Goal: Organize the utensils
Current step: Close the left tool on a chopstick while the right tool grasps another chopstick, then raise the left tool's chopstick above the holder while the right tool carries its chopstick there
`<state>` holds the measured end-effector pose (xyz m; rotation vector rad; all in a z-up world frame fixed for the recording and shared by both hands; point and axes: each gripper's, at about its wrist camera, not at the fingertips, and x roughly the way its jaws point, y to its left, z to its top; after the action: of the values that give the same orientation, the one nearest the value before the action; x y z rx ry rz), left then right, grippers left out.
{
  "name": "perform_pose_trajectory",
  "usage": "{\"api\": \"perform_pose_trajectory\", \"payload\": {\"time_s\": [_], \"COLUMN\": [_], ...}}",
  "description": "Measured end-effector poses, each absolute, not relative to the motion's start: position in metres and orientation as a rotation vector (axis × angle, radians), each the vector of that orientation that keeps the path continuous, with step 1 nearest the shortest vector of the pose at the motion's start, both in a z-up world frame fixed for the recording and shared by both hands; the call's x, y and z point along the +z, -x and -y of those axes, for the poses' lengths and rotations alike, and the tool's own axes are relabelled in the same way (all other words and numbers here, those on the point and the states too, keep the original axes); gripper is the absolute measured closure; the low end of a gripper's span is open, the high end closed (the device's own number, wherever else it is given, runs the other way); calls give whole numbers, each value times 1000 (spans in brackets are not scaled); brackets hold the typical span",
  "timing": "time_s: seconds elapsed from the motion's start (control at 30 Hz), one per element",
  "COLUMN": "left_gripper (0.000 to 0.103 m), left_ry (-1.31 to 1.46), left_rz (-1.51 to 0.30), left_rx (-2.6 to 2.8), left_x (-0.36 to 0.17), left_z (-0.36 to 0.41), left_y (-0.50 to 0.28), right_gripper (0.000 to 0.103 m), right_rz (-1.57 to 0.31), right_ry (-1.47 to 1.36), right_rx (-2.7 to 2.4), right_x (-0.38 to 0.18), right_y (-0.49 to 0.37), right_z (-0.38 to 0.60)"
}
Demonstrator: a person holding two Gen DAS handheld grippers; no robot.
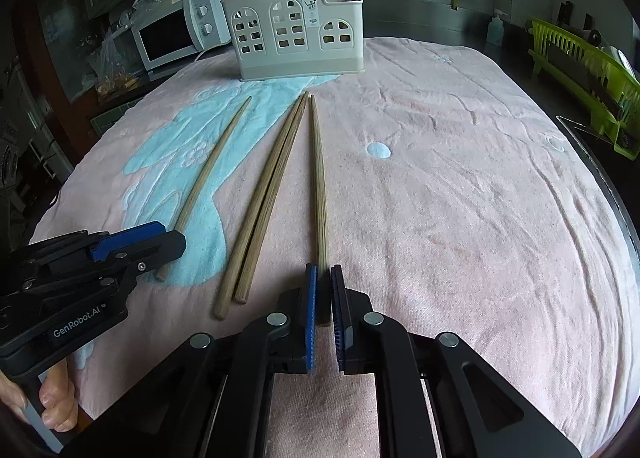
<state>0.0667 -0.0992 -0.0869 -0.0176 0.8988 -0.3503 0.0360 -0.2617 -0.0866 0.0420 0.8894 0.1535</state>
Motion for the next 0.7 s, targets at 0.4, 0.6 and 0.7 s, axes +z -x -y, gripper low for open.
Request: {"api": "perform_pose_trajectory", "payload": {"time_s": [0.4, 0.6, 0.7], "left_gripper": [98, 97, 96], "left_ry": [69, 117, 118], "left_rz": [-918, -940, -948], "left_rx": [-320, -349, -349], "left_x": [-82, -87, -89], "left_z": [70, 69, 71], "left_y": [-81, -84, -84], "right_gripper": [96, 96, 96], "right_rz": [-859, -805, -785], "right_ry": [-56, -47, -47], "right_rx": [155, 153, 153], "right_x": [-78, -58, -50], "right_y": [-34, -30, -29], "right_z": [264, 265, 266]}}
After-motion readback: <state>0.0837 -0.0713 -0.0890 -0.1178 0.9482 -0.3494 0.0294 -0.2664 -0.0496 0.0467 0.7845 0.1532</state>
